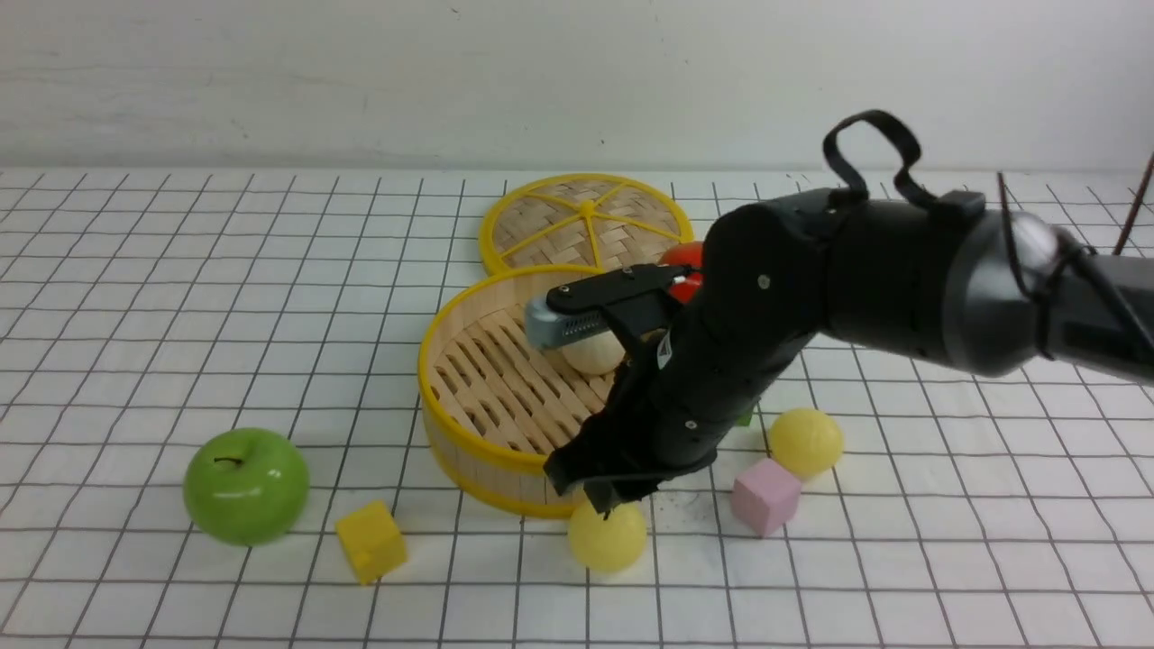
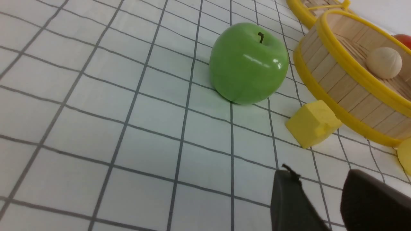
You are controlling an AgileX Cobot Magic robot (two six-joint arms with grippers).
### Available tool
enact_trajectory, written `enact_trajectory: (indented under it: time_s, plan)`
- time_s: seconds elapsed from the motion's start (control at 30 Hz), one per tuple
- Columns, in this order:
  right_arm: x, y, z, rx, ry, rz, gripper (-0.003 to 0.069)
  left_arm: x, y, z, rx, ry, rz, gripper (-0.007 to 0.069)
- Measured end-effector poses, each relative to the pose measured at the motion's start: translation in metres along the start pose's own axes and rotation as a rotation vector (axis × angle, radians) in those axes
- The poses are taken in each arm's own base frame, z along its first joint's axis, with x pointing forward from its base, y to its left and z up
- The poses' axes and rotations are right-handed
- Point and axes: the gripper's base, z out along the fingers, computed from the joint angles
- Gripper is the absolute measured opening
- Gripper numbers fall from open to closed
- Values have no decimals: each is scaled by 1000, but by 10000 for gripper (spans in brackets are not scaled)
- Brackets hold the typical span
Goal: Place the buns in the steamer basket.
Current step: Use the right arm to grab a steamed stuffed bun
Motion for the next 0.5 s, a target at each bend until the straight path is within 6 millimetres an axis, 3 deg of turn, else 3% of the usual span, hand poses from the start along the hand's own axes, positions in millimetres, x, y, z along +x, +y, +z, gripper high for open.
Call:
enact_trajectory:
  time_s: [0.33,0.5]
  plan:
    - [6,-8,44,10,66,66,243,0,0,0,0,0,0,238]
    - [7,-8,48,7,68,73,238,0,0,0,0,0,0,238]
